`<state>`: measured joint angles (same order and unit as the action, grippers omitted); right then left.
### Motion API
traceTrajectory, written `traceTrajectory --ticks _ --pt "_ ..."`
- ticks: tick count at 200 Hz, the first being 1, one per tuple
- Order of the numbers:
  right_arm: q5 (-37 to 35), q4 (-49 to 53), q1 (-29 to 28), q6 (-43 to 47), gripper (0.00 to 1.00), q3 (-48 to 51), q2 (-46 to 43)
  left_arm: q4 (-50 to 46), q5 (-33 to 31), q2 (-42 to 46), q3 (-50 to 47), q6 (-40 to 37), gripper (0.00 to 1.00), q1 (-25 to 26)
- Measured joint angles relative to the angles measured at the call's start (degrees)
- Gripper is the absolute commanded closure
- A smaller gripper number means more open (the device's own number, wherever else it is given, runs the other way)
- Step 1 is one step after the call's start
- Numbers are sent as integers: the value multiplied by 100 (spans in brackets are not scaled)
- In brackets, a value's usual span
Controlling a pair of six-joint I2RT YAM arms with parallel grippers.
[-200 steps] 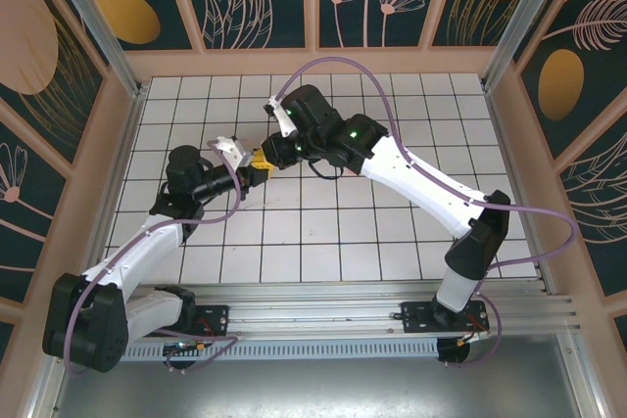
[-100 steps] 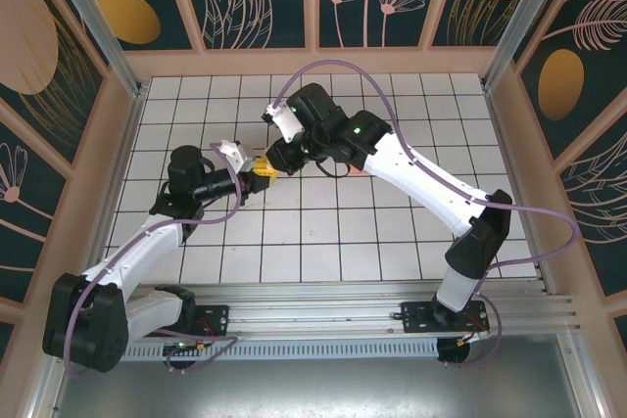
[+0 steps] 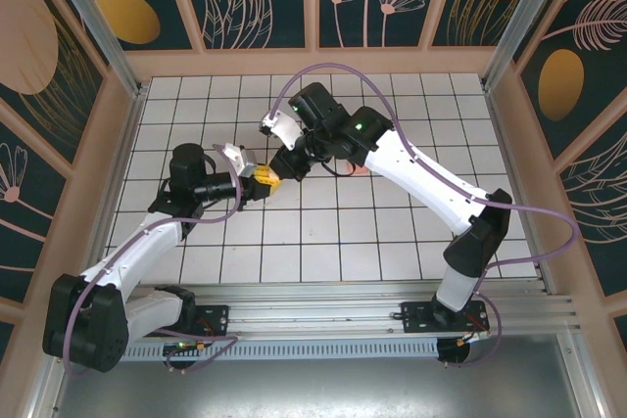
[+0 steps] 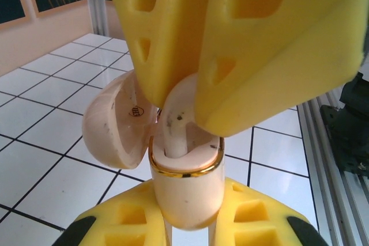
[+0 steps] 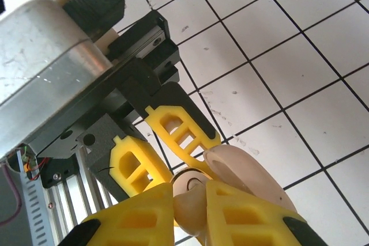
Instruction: Insert the wireless bluetooth earbuds into the charging case
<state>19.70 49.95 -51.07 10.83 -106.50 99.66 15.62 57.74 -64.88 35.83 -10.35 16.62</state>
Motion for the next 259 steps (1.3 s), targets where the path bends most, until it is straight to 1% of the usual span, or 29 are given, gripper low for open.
traceTrajectory --ticks 22,75,164,184,211,231,259 --pt "120 155 22 208 82 -146 83 -142 66 0 55 -87 96 0" --pt "363 297 46 409 69 -254 168 -258 251 0 149 -232 95 28" --pt "317 133 46 363 65 -181 94 -256 291 2 190 -313 95 39" --pt "245 9 48 330 62 -101 -24 -256 293 2 192 -319 95 44" --pt "125 -225 48 234 60 79 -236 -254 315 7 214 -358 95 44" --pt "72 -417 52 192 56 240 -393 -254 339 33 227 -363 95 61" --pt "72 -564 63 101 55 378 -570 -254 334 39 234 -380 95 66"
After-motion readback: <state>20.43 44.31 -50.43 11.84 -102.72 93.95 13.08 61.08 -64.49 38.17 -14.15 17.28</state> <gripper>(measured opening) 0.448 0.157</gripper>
